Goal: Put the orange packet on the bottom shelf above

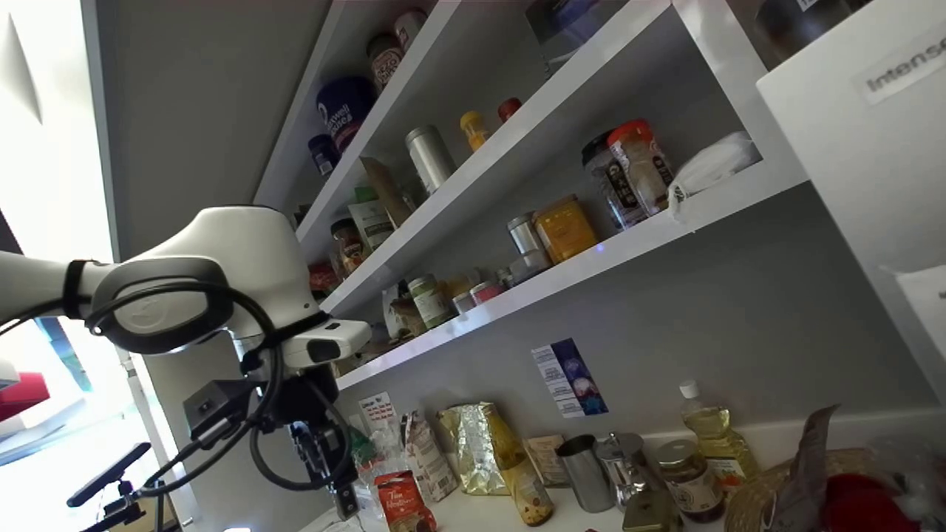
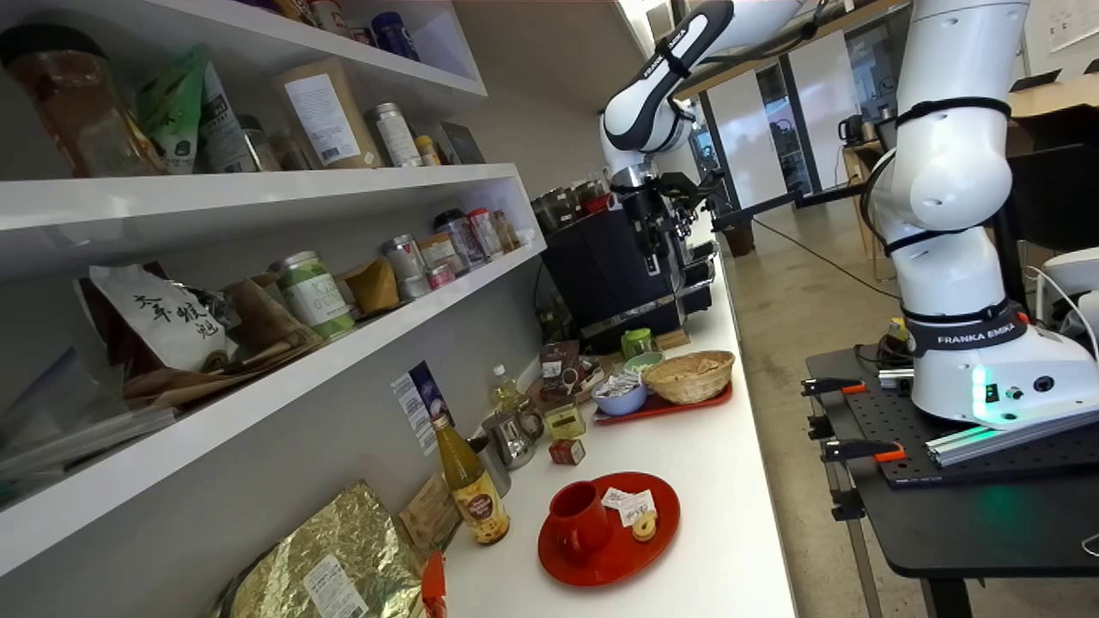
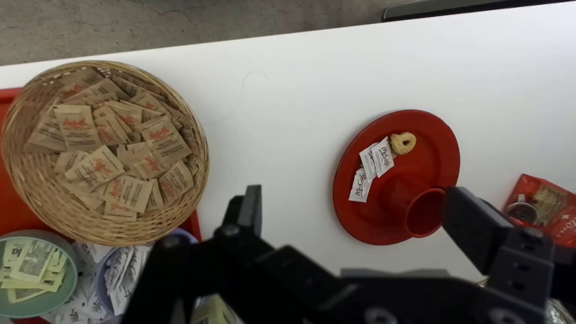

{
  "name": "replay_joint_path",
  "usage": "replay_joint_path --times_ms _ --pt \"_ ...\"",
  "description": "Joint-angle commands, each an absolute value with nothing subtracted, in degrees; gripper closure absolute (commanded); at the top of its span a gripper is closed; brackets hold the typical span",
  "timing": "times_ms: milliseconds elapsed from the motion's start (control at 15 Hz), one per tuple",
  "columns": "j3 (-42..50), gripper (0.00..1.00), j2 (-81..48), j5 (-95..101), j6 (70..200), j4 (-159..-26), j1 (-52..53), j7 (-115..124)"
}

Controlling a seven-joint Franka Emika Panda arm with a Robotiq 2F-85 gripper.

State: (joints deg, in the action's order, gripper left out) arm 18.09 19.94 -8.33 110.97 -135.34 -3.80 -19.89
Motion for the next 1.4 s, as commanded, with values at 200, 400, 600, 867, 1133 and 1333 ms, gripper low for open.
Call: replay_joint_path --times_ms 200,400,600,867,1133,1333 --pt "11.18 0.00 17.46 -14.23 124.05 -142.26 0.20 -22.33" --pt "6.25 0.00 14.40 -19.86 129.80 -144.52 5.29 -21.84" --pt "0.81 0.00 8.14 -25.49 137.16 -144.37 10.64 -22.18" --pt "-7.16 0.00 -3.52 -31.42 151.32 -139.44 15.88 -21.79" --pt "-14.52 0.00 -15.13 -30.37 161.05 -131.55 16.56 -15.50" --pt "-16.91 0.00 -22.61 -24.24 167.27 -125.10 17.39 -8.05"
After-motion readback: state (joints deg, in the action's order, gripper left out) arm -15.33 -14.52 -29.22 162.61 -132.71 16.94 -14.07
